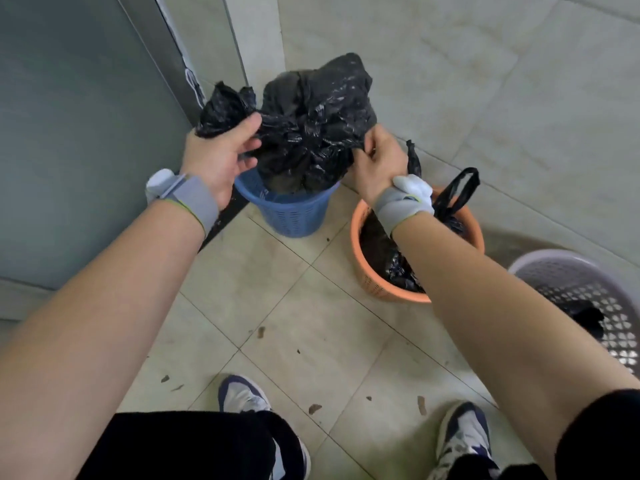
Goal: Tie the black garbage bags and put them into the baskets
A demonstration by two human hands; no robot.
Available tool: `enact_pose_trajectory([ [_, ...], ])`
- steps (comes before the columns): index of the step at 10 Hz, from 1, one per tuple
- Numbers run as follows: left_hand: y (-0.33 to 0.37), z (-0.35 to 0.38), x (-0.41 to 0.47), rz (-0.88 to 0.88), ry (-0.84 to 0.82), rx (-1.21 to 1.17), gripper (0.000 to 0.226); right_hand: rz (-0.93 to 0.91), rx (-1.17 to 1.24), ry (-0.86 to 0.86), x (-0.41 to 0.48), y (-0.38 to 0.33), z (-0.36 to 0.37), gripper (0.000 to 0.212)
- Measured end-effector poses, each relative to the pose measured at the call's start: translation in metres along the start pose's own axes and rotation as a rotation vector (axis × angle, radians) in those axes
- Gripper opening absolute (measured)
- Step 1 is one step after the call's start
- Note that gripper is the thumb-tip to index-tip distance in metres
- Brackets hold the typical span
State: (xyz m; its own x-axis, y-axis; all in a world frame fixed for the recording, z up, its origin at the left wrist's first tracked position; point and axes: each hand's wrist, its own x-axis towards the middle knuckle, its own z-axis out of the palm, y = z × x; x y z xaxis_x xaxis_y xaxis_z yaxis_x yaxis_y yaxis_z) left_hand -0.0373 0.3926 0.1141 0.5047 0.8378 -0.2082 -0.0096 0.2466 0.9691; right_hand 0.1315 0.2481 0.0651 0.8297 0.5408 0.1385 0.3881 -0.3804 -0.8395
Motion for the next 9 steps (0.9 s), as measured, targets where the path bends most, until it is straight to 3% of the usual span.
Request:
enact_pose_trajectory([
  [1,-0.011,-0.009,0.042,0.014,0.093,0.019,0.009,0.019,0.007,-0.062,0.036,0.003,0.038,0.028],
  [2,-0.048,-0.019,0.067,-0.089,0.176,0.137,0.013,0.081,-0.080,-0.259,0.046,0.026,0.067,0.006],
  [3,-0.097,-0.032,0.082,-0.143,0.176,0.518,0.036,0.111,-0.246,-0.512,0.041,0.058,0.089,0.032],
  [4,-0.136,-0.038,0.078,-0.182,-0.013,0.771,0.049,-0.005,-0.453,-0.683,0.035,0.078,0.095,0.051],
  [5,-0.154,-0.038,0.077,-0.211,-0.048,0.683,0.062,-0.085,-0.511,-0.715,0.031,0.085,0.091,0.056],
  [6,-0.153,-0.035,0.076,-0.180,-0.056,0.749,0.064,-0.111,-0.530,-0.733,0.025,0.089,0.087,0.056],
  [7,-0.153,-0.028,0.062,-0.161,-0.063,0.701,0.060,-0.057,-0.477,-0.703,0.011,0.091,0.077,0.055],
  [9,-0.168,-0.015,0.021,-0.231,-0.168,0.669,0.056,-0.196,-0.415,-0.666,-0.016,0.082,0.045,0.041],
])
